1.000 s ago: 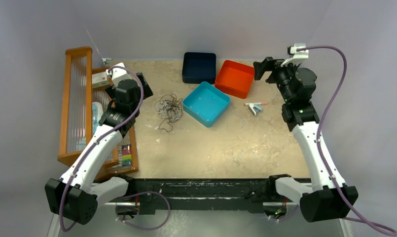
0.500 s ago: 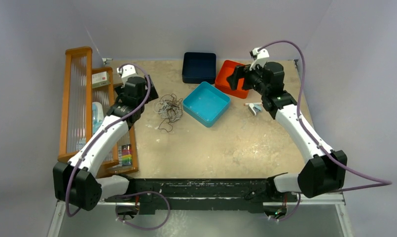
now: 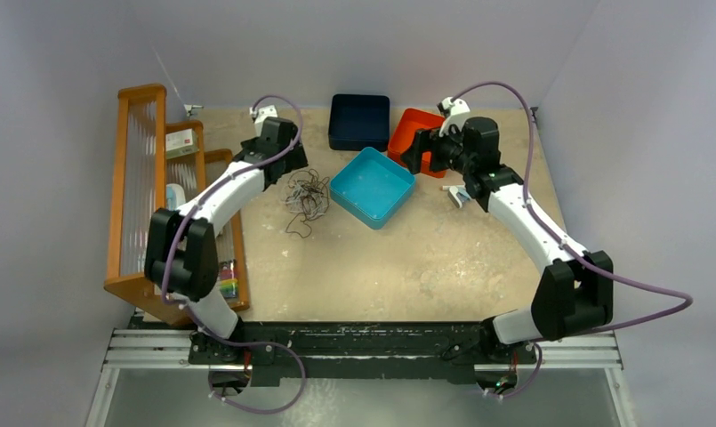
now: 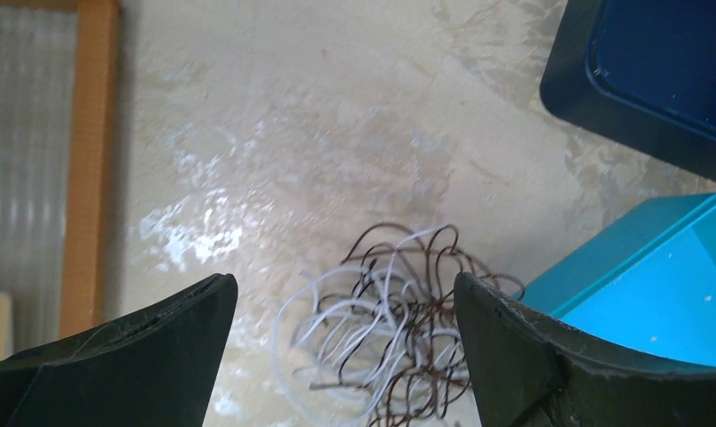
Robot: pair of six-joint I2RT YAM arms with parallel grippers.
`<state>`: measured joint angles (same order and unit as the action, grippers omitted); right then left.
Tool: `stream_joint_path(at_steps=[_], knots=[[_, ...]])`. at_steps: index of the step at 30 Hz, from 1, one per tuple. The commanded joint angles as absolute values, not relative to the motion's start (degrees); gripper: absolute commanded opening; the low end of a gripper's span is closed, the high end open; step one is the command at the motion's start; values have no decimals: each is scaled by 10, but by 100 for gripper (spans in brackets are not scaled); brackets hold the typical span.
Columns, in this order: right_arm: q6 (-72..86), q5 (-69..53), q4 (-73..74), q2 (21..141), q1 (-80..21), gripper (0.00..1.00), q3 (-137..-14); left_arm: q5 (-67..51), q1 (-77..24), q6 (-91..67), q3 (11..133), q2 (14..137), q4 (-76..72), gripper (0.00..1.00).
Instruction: Untangle the cables
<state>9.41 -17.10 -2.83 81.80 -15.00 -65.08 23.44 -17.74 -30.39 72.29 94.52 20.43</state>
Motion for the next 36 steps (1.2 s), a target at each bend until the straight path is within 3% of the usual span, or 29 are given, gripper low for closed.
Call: stream_joint_path(at_steps=[1,9,16,26,36], knots=[[94,-193,-42,811,-152,93,-637,220,-174,-284,801,998,179,93],[95,-206,-26,817,-152,92,-623,177,-172,-257,930,1143,208,88],[91,-198,-16,829,-152,92,-624,138,-174,-246,953,1194,226,79],[99,-199,-14,841,-152,92,-633,92,-177,-265,845,1153,193,60],[110,-199,-17,851,-156,91,-639,73,-205,-301,713,1054,149,54]])
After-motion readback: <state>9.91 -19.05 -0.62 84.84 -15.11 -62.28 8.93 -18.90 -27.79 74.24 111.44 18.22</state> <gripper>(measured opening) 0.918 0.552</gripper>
